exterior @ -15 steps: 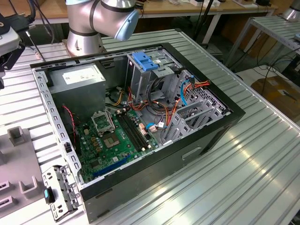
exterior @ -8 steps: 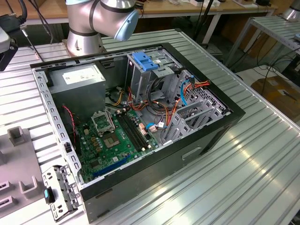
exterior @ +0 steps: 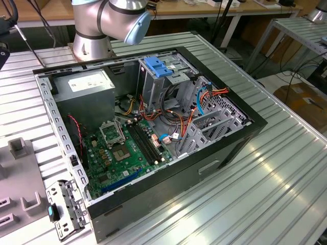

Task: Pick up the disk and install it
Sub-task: 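Reach for the disk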

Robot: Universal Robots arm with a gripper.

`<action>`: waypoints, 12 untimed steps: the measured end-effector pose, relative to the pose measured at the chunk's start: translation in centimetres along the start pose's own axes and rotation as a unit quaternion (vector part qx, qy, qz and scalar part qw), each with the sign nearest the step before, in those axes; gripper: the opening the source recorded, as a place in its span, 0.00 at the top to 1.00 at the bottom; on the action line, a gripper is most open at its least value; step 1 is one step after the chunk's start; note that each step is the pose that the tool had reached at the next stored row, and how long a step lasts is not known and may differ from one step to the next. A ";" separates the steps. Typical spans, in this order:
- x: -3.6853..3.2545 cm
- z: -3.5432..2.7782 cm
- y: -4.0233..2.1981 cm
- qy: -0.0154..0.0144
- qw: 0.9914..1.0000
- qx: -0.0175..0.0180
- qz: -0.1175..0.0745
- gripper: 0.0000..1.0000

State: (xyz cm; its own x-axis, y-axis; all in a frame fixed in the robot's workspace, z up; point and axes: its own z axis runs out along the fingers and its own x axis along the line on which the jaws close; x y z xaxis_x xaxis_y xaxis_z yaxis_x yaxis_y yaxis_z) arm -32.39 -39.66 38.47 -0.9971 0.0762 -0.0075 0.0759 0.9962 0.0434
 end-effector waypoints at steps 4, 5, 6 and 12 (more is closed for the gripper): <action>0.64 0.01 -0.05 0.000 1.000 0.000 0.000 0.89; 0.78 0.01 -0.06 0.000 1.000 0.000 0.000 0.89; 0.99 0.01 -0.08 0.000 1.000 0.000 0.000 0.89; 1.69 0.01 -0.13 0.000 1.000 0.000 0.000 0.89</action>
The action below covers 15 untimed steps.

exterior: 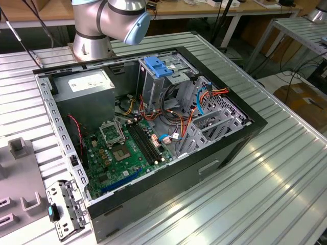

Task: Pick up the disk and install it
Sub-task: 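Reach for the disk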

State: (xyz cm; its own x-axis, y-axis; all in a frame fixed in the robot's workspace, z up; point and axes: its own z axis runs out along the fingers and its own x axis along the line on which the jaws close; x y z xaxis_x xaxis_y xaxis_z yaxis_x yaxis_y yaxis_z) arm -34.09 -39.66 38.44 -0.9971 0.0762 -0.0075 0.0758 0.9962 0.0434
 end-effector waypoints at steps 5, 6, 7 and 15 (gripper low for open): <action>0.09 0.00 -0.01 0.000 1.000 0.000 0.000 0.89; 0.09 0.00 -0.01 0.000 1.000 0.000 0.000 0.89; 0.11 0.01 0.01 0.000 1.000 0.000 0.000 0.89; 0.24 0.02 0.22 0.000 1.000 0.000 0.000 0.89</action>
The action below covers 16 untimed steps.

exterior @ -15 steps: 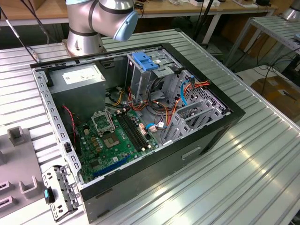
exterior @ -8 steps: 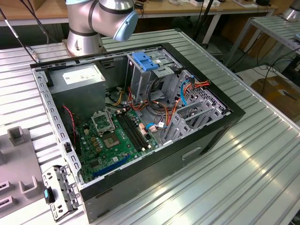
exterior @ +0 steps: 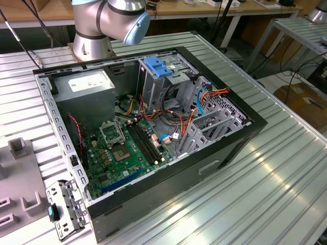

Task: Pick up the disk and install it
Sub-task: 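Reach for the disk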

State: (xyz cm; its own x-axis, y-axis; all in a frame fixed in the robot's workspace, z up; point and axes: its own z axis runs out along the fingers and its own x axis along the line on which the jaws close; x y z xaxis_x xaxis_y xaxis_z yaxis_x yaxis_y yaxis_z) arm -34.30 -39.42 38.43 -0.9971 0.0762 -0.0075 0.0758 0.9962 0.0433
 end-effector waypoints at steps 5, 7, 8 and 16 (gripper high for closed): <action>0.16 0.00 0.00 0.000 1.000 0.000 0.000 0.89; 0.22 0.00 0.01 0.000 1.000 0.000 0.000 0.89; 0.24 0.00 0.01 0.000 1.000 0.000 0.000 0.89; 0.46 0.01 0.04 0.000 1.000 0.000 0.000 0.89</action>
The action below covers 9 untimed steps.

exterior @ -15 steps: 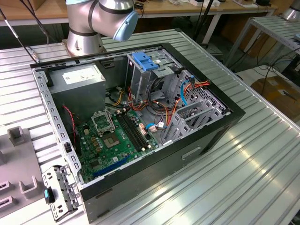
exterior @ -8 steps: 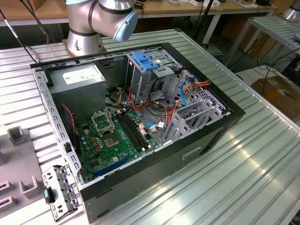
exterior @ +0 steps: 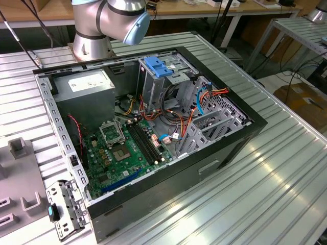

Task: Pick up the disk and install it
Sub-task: 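Reach for the disk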

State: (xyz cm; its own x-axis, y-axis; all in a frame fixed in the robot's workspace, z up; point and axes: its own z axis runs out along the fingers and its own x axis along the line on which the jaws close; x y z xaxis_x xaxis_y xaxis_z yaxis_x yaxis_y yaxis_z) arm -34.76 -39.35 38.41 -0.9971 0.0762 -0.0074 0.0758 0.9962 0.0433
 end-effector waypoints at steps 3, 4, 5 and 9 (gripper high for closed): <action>0.08 0.01 0.01 0.000 1.000 0.000 0.000 0.89; 0.10 0.00 0.02 0.000 1.000 0.000 0.000 0.89; 0.12 0.01 0.02 0.000 1.000 0.000 0.000 0.89; 0.22 0.01 0.03 0.000 1.000 0.000 0.000 0.89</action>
State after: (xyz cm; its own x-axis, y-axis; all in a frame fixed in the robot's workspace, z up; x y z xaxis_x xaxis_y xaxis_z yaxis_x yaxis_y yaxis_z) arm -34.98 -39.30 38.40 -0.9971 0.0762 -0.0073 0.0758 0.9962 0.0434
